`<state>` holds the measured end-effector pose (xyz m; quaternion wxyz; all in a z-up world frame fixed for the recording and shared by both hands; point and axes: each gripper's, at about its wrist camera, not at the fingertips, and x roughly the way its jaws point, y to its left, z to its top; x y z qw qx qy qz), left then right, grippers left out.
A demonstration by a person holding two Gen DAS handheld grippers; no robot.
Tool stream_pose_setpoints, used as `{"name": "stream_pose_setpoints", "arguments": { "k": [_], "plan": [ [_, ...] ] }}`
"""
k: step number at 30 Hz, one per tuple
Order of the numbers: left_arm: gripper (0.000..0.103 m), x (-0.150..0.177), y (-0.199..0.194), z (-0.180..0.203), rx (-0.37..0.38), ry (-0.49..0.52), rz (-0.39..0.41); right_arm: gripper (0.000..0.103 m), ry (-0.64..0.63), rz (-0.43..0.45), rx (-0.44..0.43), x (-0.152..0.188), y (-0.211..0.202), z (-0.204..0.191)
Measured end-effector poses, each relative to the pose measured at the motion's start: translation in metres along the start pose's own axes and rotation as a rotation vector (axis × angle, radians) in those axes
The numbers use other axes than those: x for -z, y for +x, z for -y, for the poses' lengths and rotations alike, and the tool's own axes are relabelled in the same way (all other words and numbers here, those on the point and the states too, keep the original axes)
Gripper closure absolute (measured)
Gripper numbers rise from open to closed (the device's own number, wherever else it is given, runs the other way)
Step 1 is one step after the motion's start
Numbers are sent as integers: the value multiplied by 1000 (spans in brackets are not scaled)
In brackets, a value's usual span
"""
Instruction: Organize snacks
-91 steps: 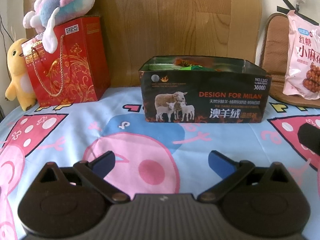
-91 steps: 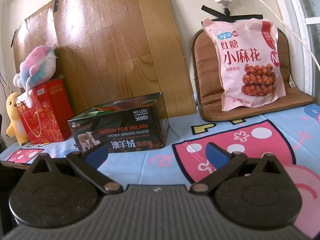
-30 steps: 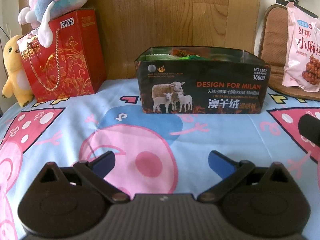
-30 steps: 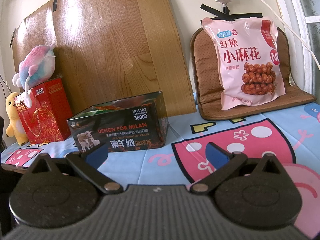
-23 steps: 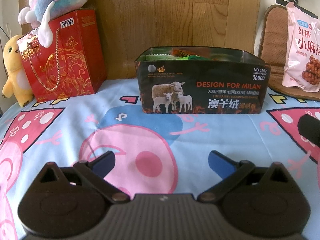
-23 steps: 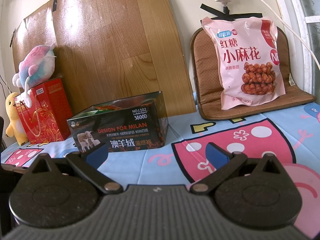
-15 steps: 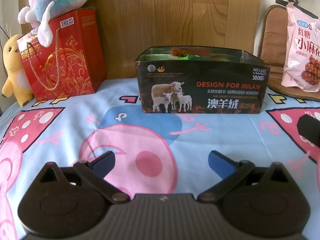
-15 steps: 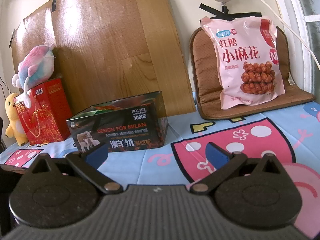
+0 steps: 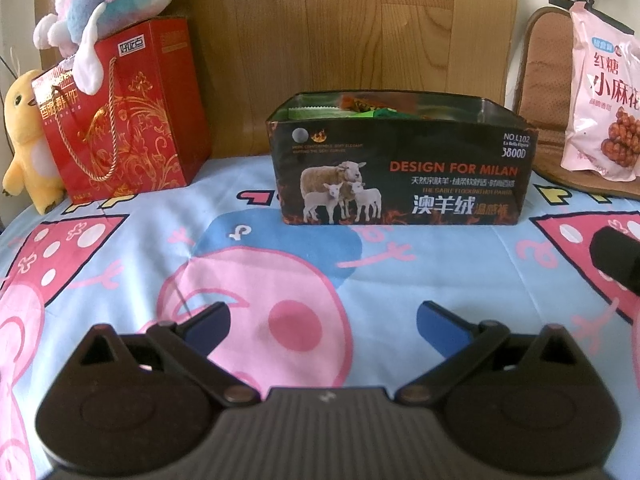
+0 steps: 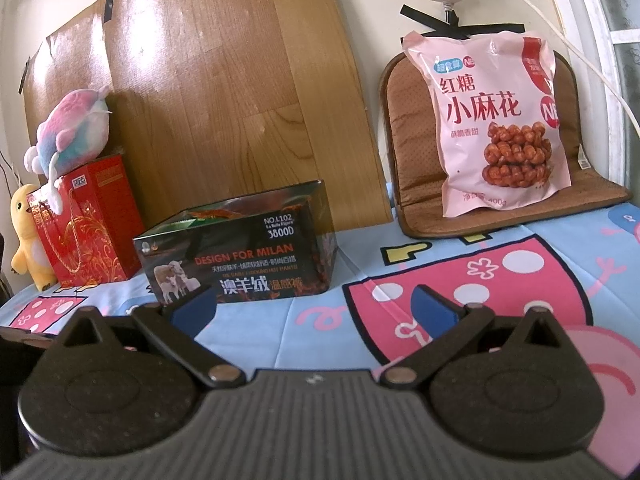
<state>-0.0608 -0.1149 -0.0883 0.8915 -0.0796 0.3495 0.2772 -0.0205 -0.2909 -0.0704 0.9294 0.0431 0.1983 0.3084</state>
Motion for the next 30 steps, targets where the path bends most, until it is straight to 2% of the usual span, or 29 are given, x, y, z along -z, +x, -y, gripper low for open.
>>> {"name": "stream_pose_setpoints", "arguments": {
  "k": [30],
  "plan": [
    [0, 0, -1, -2, -17, -5, 10, 0, 0, -2, -1, 0, 0, 0]
  ]
}}
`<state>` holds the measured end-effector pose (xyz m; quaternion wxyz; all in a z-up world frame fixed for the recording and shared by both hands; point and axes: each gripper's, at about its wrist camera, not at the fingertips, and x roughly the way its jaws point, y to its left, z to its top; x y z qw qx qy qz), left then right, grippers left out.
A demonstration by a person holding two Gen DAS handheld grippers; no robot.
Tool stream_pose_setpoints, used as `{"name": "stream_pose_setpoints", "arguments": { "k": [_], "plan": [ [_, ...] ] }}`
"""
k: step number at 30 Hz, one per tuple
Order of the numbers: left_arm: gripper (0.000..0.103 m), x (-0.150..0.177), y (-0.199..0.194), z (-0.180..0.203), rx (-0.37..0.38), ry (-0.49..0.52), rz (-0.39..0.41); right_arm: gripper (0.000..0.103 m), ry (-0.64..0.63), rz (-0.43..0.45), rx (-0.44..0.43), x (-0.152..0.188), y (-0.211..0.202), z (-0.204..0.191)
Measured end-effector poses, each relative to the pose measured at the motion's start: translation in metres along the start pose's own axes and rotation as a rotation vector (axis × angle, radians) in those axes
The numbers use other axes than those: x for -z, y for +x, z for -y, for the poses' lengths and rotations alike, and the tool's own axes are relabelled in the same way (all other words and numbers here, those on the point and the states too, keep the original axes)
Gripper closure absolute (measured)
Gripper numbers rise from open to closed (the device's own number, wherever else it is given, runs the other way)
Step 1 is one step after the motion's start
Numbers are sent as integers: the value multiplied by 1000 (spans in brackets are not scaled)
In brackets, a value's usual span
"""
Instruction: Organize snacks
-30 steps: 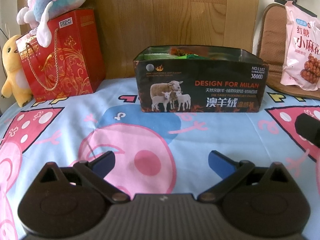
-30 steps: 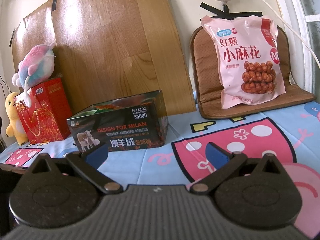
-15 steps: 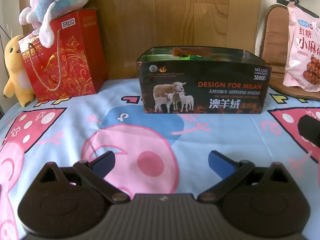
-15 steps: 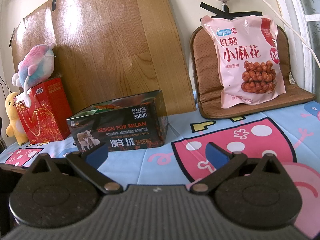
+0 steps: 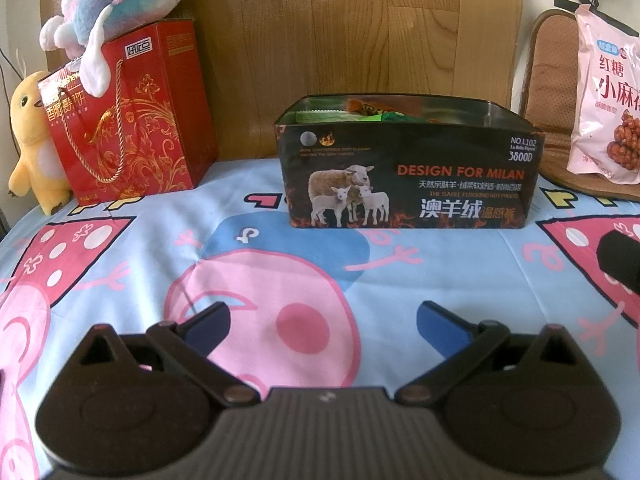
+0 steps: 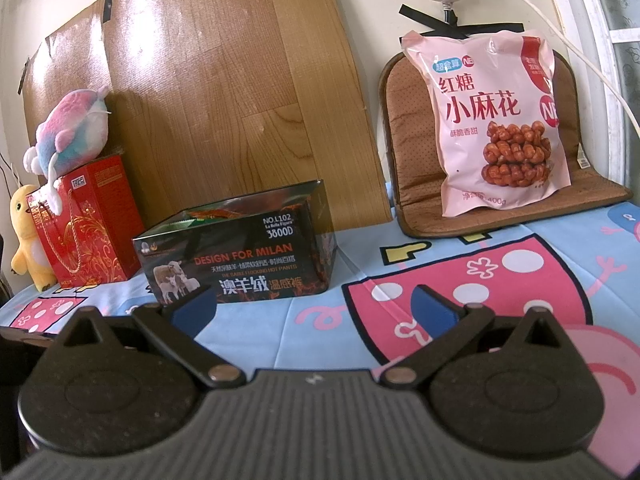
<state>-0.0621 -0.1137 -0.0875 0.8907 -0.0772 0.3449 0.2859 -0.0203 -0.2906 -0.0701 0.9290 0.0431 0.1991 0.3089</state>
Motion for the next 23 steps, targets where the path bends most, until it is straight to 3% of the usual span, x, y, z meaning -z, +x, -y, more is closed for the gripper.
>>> {"name": "stream_pose_setpoints", "arguments": {
  "k": [23],
  "plan": [
    [0, 0, -3, 2, 29, 7, 18, 0, 0, -1, 0, 0, 0, 0]
  ]
}}
